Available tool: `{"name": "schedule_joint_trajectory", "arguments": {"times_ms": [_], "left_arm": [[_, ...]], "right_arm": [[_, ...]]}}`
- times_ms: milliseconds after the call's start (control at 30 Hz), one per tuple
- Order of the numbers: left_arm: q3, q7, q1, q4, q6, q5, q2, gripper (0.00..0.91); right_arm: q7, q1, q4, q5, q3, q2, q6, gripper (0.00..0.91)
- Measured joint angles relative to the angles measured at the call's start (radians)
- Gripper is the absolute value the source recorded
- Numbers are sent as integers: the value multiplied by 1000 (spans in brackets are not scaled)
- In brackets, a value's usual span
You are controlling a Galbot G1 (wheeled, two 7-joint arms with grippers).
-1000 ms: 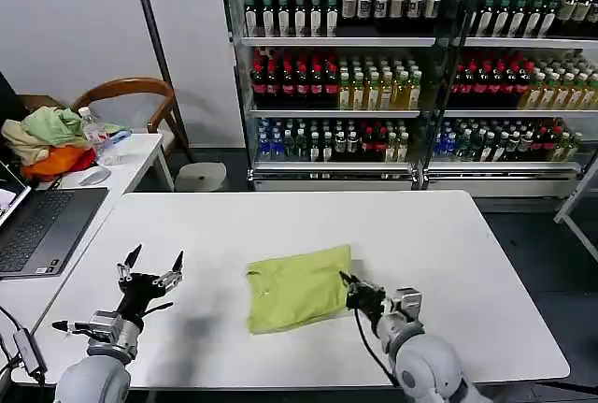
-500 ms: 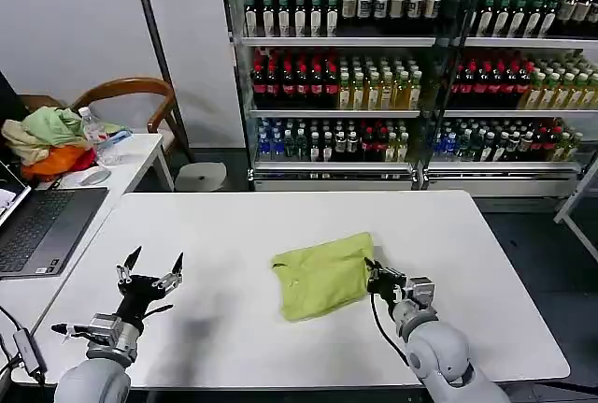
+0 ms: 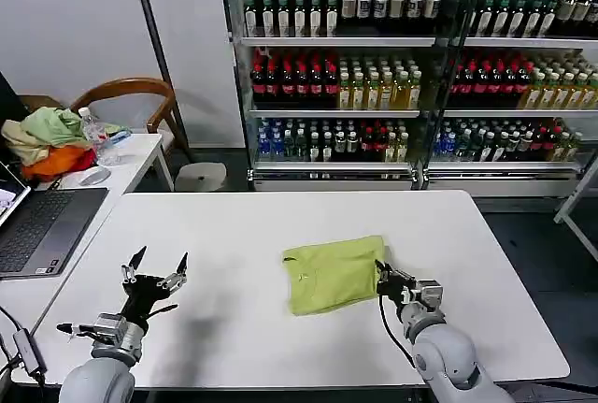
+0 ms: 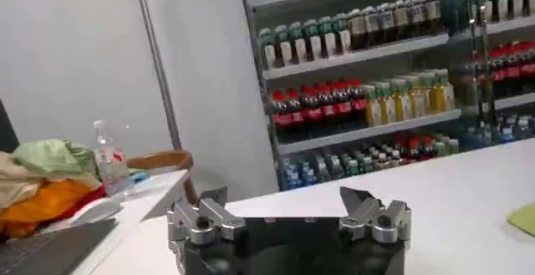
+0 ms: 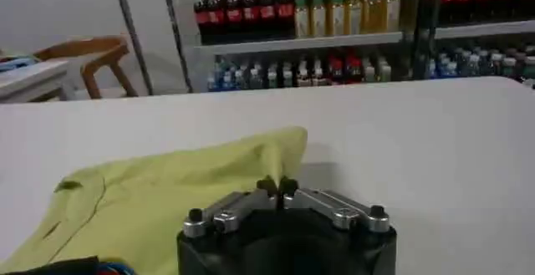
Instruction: Fold and organize the clothes.
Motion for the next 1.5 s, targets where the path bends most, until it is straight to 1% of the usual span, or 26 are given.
{"name": "schedule_joint_trajectory", "arguments": {"times_ms": [367,400,433,467,633,767,867,1067,1267,1500], "left_arm": [[1,0,0,1,1,0,-1,907],[2,0,0,1,1,0,0,907],[3,0,0,1,1,0,1,907],[3,0,0,0,1,0,1,907],[2,0,0,-5,4,0,7,907],[6,0,0,-12,7,0,12,907],[11,0,-3,-21,12,-1,11,907],[19,1,1,-42,12,-3,13,907],[22,8,-12,-47,2,-3,20,907],[22,24,-23,-53,-25,1,23,907]], "right_arm": [[32,-26,44,42,-3,0,-24,0],[33,-27,45,43,-1,-1,-25,151],[33,-27,45,43,0,-2,-26,453],[35,-27,46,44,1,-3,-27,907],[47,-39,65,48,10,-14,-41,907],[45,-53,88,39,19,-24,-44,907],[35,-63,107,27,33,-34,-43,907],[5,-77,143,-28,84,-65,-20,907],[-30,-62,151,-91,138,-90,21,907],[-78,-24,91,-169,187,-88,124,907]]}}
